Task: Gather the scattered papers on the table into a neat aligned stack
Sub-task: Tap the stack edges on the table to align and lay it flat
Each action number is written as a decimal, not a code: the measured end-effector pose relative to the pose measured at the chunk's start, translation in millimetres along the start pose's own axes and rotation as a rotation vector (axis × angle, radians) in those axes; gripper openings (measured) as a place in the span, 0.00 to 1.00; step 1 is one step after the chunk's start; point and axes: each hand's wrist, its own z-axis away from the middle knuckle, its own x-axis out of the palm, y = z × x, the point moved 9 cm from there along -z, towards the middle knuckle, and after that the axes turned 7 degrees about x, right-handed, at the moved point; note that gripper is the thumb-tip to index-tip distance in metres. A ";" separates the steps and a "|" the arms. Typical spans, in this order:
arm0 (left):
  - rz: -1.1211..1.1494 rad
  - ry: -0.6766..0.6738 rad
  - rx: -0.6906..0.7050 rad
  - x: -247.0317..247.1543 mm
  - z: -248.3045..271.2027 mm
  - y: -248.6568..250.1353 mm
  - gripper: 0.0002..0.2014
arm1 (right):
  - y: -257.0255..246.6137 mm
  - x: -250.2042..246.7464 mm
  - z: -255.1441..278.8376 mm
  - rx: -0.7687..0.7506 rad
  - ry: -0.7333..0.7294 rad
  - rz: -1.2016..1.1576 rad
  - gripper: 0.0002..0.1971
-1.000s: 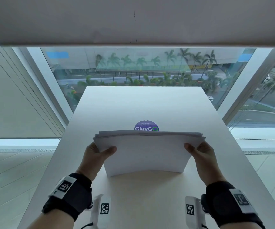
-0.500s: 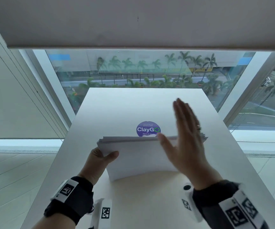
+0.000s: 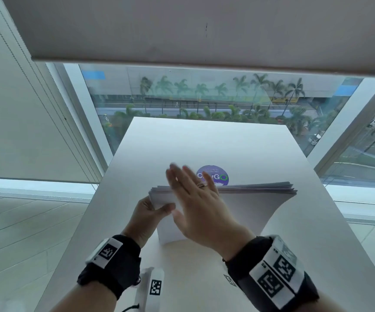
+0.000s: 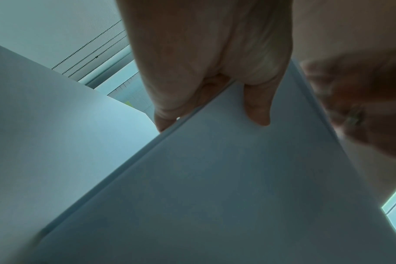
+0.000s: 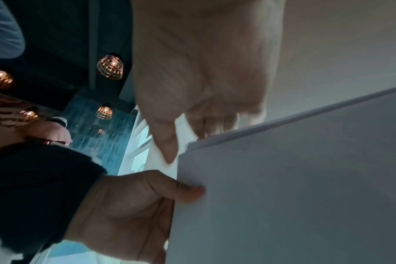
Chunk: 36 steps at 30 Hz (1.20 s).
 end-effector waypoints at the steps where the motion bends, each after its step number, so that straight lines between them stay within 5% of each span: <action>1: -0.005 -0.006 0.003 1.2 0.1 1.2 0.08 | -2.6 11.2 0.2 -0.024 -0.077 -0.012 0.37; 6: -0.030 0.015 0.003 -1.0 0.5 -0.2 0.12 | 7.2 -0.1 4.2 0.077 0.093 -0.031 0.43; 11: -0.045 0.033 0.011 0.8 2.0 -1.3 0.13 | 6.9 19.0 6.1 0.035 -0.097 -0.018 0.39; 15: -0.056 0.045 0.015 1.0 3.8 -0.3 0.13 | 21.2 6.8 8.2 0.121 0.010 -0.004 0.38; 19: -0.011 0.038 0.008 3.0 4.4 -0.1 0.10 | 18.1 20.0 7.6 0.027 -0.138 -0.034 0.38; 24: -0.021 0.051 0.001 1.1 5.3 0.0 0.08 | 58.4 -12.8 7.9 0.170 0.110 -0.073 0.43; 28: -0.006 0.028 -0.005 2.8 4.8 1.5 0.09 | 100.8 3.9 21.1 0.281 -0.173 0.083 0.35; 33: -0.002 0.026 -0.017 2.5 5.7 1.2 0.09 | 175.0 -21.2 43.0 0.498 -0.106 0.117 0.04; 36: -0.009 0.027 -0.027 1.3 5.1 -1.1 0.10 | 220.3 -24.3 63.5 0.614 -0.044 -0.304 0.12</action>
